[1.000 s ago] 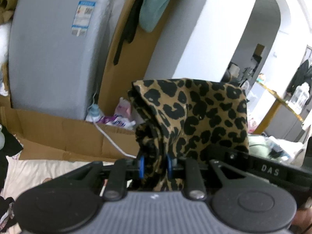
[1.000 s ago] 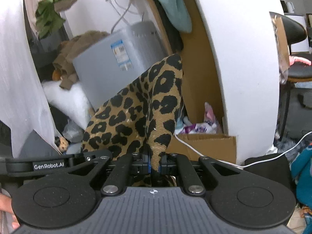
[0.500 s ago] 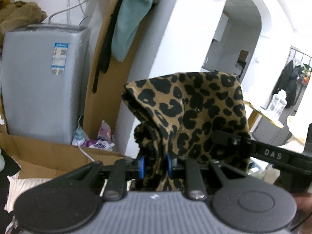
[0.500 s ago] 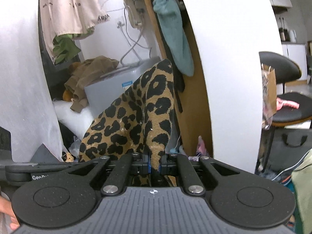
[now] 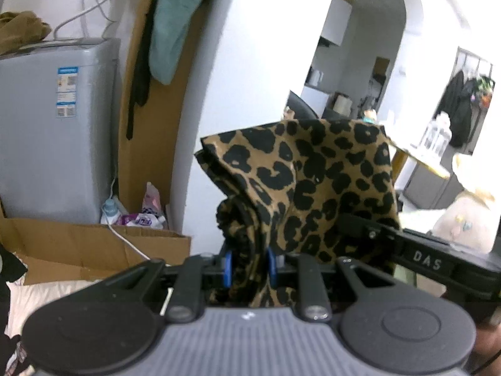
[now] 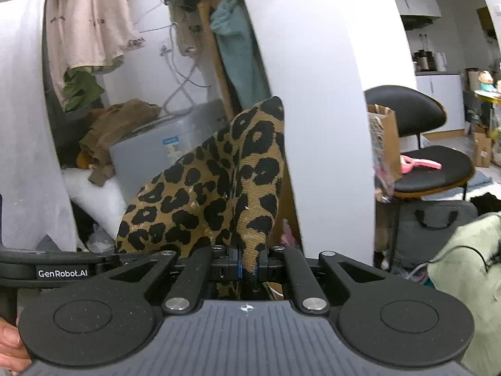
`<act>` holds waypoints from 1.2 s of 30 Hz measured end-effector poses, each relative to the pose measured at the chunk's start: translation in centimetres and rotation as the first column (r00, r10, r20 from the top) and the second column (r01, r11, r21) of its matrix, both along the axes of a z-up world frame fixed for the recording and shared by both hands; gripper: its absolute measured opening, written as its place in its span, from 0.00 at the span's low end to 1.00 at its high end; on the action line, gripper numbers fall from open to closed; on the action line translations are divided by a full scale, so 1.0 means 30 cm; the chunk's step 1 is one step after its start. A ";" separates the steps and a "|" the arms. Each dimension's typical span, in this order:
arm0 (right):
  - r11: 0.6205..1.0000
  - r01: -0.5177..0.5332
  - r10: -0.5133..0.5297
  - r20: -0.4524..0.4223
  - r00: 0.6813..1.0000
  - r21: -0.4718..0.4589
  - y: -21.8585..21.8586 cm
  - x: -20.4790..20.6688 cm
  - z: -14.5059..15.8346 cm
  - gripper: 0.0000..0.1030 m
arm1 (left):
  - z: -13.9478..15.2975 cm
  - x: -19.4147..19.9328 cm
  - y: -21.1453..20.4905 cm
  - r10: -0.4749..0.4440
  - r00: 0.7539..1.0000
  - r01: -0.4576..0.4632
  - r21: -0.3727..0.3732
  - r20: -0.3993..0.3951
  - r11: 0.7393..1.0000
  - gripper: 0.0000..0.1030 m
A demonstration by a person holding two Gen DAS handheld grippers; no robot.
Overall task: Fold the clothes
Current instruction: 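Carry the lifted leopard skirt with both tools toward the teal cloth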
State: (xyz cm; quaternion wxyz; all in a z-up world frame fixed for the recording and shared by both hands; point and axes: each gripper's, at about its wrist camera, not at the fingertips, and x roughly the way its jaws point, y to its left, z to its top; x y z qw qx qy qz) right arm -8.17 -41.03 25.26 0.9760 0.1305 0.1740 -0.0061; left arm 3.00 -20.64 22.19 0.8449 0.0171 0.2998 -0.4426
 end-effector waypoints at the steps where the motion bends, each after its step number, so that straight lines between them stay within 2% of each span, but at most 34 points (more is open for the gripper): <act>1: 1.000 0.008 -0.008 0.000 1.000 -0.004 -0.008 -0.003 -0.010 0.05 | -0.016 -0.002 -0.013 -0.008 1.000 0.008 -0.001 0.000 1.000 0.22; 9: 0.995 0.101 -0.101 -0.010 0.995 -0.020 -0.081 -0.001 -0.134 0.06 | -0.159 -0.013 -0.106 -0.067 0.998 0.067 -0.005 -0.008 0.998 0.22; 15: 0.979 0.202 -0.202 -0.003 0.979 -0.016 -0.107 0.020 -0.266 0.05 | -0.288 -0.006 -0.180 -0.147 0.987 0.145 0.037 0.062 0.989 0.23; 21: 0.960 0.280 -0.280 -0.011 0.960 0.000 -0.160 0.062 -0.424 0.05 | -0.419 0.033 -0.226 -0.158 0.987 0.157 0.035 0.013 0.987 0.22; 30: 0.955 0.296 -0.297 -0.023 0.955 -0.017 -0.224 0.144 -0.670 0.05 | -0.642 0.115 -0.313 -0.200 0.979 0.202 0.074 -0.029 0.977 0.22; 36: 0.956 0.291 -0.292 -0.075 0.953 -0.026 -0.283 0.227 -0.859 0.05 | -0.833 0.194 -0.374 -0.205 0.975 0.212 0.078 -0.086 0.974 0.22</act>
